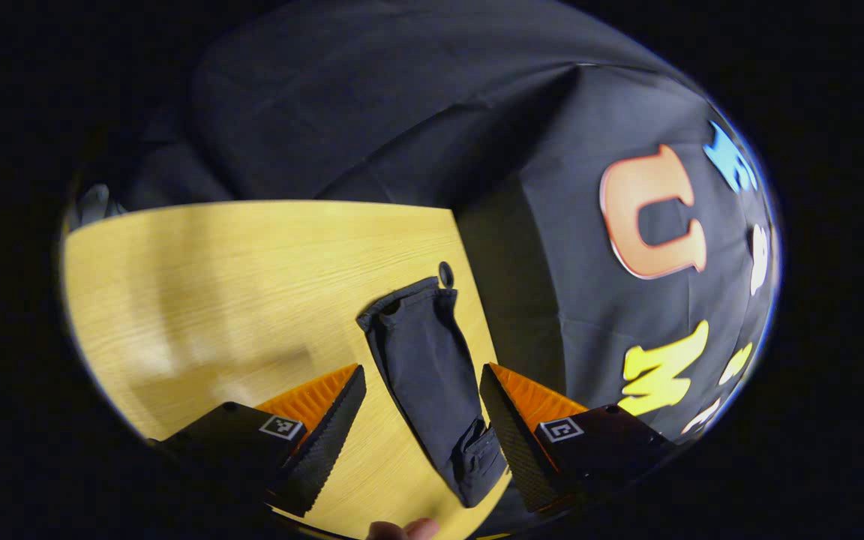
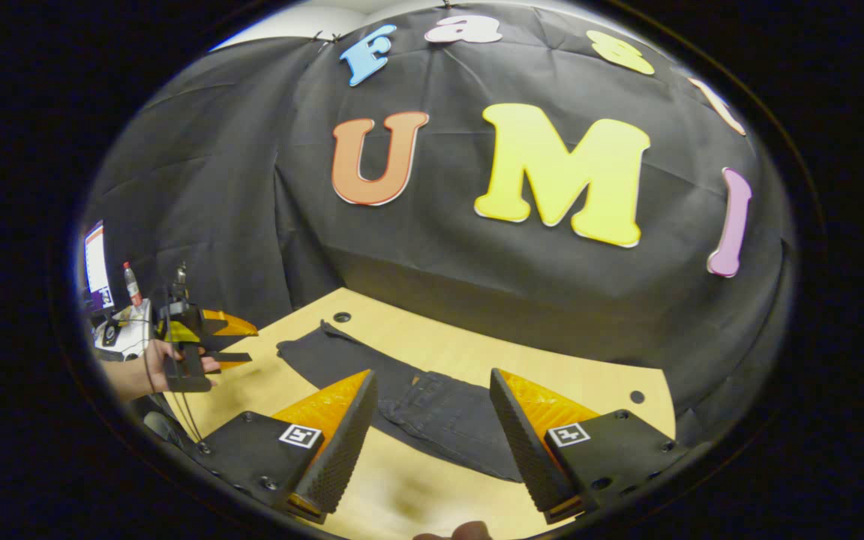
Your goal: Grasp the waist and the cuffs of the jeans and fold them to make the two legs overlap; first hold the waist and fold one-third of the jeans toward the cuffs, then hold the cuffs and fold the remaining one-third in the same direction to finish folding.
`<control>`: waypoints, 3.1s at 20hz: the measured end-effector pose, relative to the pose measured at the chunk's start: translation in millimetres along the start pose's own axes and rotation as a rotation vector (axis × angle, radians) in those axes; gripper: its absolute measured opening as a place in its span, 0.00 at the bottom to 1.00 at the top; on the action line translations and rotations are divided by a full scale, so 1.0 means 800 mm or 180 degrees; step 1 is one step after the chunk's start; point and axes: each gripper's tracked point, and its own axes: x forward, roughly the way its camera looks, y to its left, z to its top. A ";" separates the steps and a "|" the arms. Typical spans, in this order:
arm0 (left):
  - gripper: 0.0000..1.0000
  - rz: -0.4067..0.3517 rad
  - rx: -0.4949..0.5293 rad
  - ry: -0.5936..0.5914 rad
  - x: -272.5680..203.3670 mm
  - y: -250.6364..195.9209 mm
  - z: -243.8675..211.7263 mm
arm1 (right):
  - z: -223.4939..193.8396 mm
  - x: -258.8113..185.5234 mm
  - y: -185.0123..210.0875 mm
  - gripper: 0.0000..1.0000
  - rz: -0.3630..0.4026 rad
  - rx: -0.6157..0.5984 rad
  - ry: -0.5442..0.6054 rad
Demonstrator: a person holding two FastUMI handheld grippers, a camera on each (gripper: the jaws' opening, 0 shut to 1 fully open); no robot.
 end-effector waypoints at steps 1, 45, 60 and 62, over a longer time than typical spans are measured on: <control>0.98 0.0020 -0.0100 0.0048 0.016 0.008 -0.003 | -0.002 -0.007 -0.015 0.94 -0.0084 0.0001 0.0017; 0.09 -0.0682 0.2402 0.0941 0.079 -0.254 -0.503 | -0.175 -0.331 -0.258 0.94 -0.1968 0.1488 0.0157; 0.99 -0.0079 0.3597 0.0888 0.100 -0.180 -0.571 | -0.171 -0.295 -0.269 0.96 -0.1823 0.1379 0.0227; 0.99 -0.0218 0.3632 0.0810 0.082 -0.205 -0.559 | -0.152 -0.288 -0.260 0.96 -0.1766 0.1269 0.0131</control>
